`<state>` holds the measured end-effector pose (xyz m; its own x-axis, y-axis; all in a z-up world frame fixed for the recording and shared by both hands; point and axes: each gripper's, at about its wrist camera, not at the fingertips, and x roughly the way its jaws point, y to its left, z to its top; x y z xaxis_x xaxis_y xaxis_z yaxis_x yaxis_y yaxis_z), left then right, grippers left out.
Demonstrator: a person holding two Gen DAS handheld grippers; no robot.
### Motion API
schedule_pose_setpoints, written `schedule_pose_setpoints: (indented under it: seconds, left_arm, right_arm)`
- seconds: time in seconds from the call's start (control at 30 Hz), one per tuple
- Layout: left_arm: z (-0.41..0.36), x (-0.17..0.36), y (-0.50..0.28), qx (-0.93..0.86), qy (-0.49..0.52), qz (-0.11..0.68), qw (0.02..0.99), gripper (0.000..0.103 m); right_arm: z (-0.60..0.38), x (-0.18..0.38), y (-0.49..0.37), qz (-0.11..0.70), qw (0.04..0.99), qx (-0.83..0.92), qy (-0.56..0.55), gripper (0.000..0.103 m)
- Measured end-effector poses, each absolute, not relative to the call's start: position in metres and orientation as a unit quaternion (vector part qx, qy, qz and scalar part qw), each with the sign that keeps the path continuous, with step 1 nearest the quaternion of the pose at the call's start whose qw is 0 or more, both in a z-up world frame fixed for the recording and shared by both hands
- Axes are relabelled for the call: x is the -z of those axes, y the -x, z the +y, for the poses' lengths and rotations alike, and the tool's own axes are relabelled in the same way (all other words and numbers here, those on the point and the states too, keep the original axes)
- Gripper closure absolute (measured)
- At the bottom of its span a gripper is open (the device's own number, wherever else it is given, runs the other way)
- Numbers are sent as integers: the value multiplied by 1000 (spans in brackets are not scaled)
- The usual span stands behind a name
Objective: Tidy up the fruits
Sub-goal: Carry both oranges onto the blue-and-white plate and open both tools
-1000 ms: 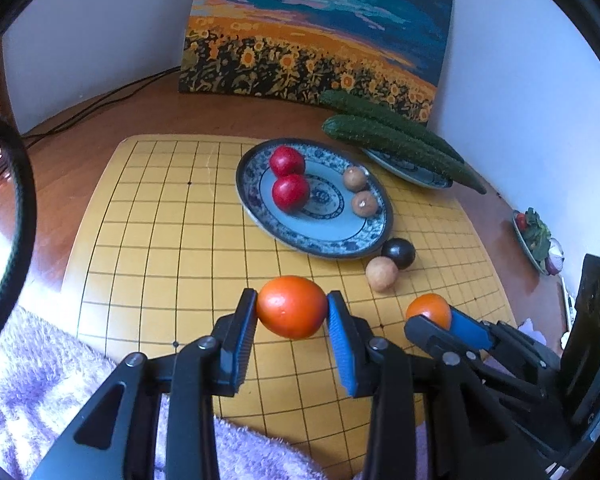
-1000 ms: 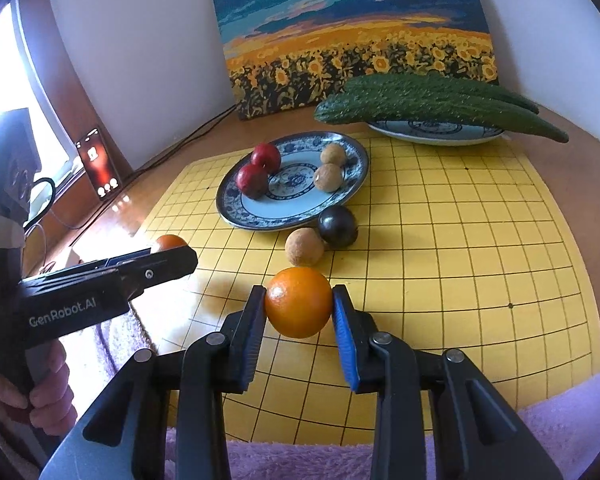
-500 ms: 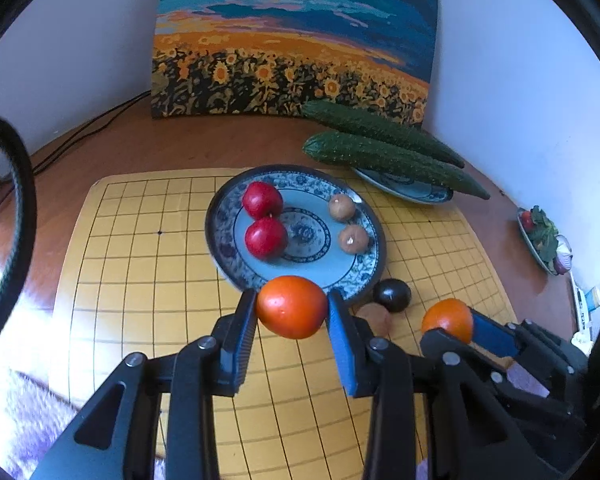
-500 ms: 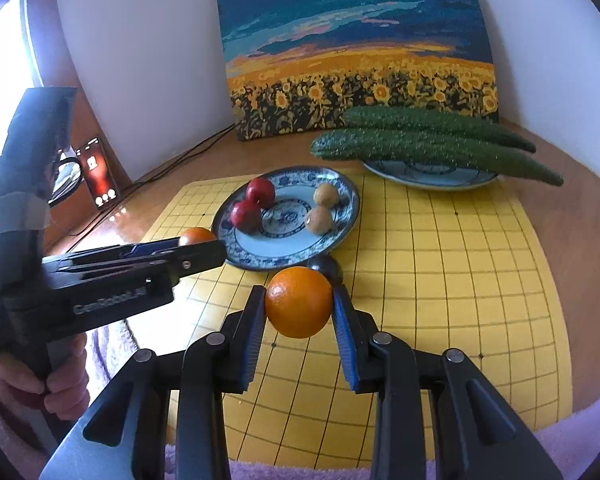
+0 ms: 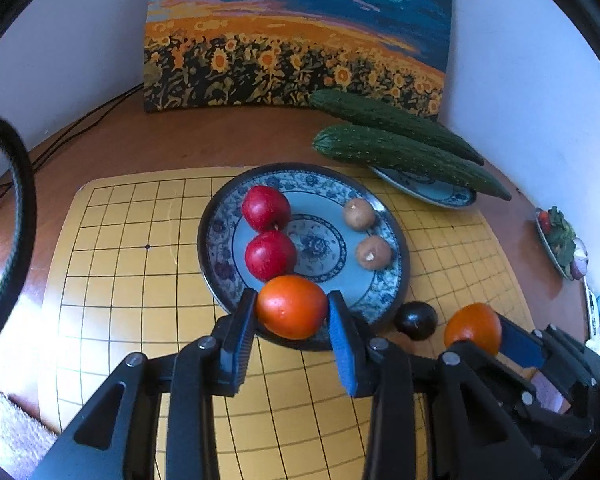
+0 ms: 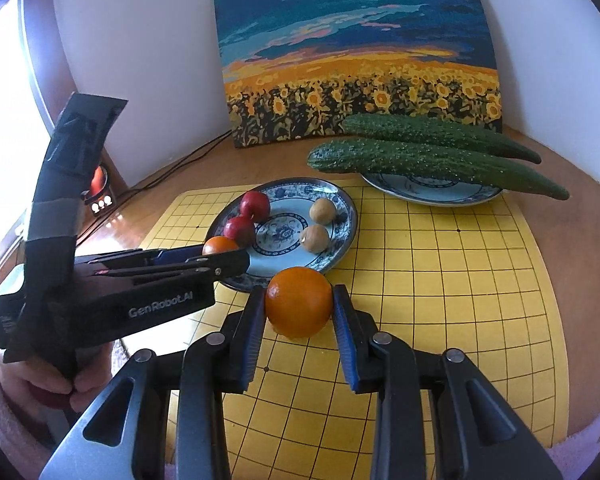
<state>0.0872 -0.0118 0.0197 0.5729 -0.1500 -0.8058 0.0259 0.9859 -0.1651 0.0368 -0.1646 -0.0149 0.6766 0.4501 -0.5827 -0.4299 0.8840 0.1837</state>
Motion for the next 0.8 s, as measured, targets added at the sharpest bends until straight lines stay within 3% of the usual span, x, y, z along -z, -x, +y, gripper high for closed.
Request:
schedule_pose_setpoints:
  seconds: [0.8]
  left_arm:
    - [-7, -14, -93, 44, 80, 447, 890, 66]
  right_arm:
    - [-142, 20, -72, 329, 907, -263, 1, 69]
